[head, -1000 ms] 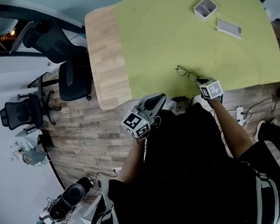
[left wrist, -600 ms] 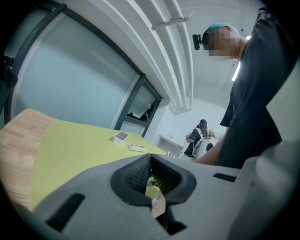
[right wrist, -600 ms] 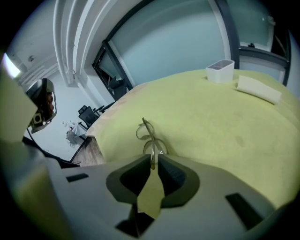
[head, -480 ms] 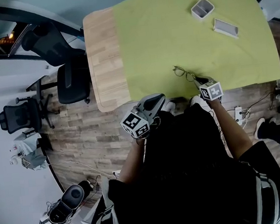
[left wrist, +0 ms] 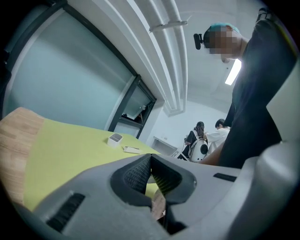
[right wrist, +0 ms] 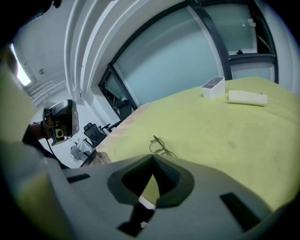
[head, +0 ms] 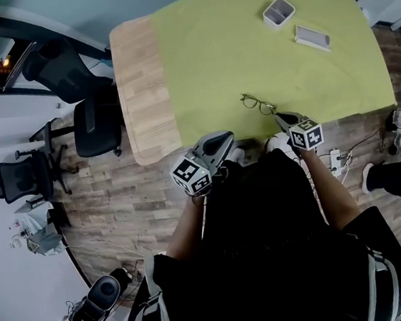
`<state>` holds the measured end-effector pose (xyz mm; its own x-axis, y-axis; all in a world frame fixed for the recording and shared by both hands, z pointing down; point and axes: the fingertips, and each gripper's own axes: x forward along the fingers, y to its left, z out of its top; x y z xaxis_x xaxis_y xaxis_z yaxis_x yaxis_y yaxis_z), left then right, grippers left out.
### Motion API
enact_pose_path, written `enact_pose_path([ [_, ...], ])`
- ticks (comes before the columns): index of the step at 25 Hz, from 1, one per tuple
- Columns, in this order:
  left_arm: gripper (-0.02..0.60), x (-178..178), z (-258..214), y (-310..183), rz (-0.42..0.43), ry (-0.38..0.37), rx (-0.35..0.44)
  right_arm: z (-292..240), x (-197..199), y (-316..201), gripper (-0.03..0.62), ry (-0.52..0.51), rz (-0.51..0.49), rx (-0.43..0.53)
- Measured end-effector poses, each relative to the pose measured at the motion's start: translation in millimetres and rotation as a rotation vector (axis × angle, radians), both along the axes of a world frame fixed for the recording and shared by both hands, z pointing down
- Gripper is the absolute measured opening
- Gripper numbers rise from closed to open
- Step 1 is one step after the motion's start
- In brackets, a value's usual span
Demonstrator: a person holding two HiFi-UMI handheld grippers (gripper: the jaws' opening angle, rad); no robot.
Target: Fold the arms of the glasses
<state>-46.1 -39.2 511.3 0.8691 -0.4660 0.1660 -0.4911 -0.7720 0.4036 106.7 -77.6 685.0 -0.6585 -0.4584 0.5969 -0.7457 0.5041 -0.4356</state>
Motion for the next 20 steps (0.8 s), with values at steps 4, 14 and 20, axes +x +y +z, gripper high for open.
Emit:
enact_pose_path([
  [4, 0.018, 0.1, -1.2, 0.1, 0.011, 0.009, 0.007, -33.2, -4.5, -0.2, 0.029, -0.007, -0.02, 0.128],
  [14, 0.018, 7.9, -2.4, 1.9, 0.04, 0.019, 0.008, -100.7, -18.9, 6.5, 0.029, -0.063, -0.046, 0.278],
  [20, 0.018, 13.4, -2.7, -2.0, 0.049, -0.001, 0.027, -130.5, -20.6, 11.8, 0.029, -0.107, -0.062, 0.343],
])
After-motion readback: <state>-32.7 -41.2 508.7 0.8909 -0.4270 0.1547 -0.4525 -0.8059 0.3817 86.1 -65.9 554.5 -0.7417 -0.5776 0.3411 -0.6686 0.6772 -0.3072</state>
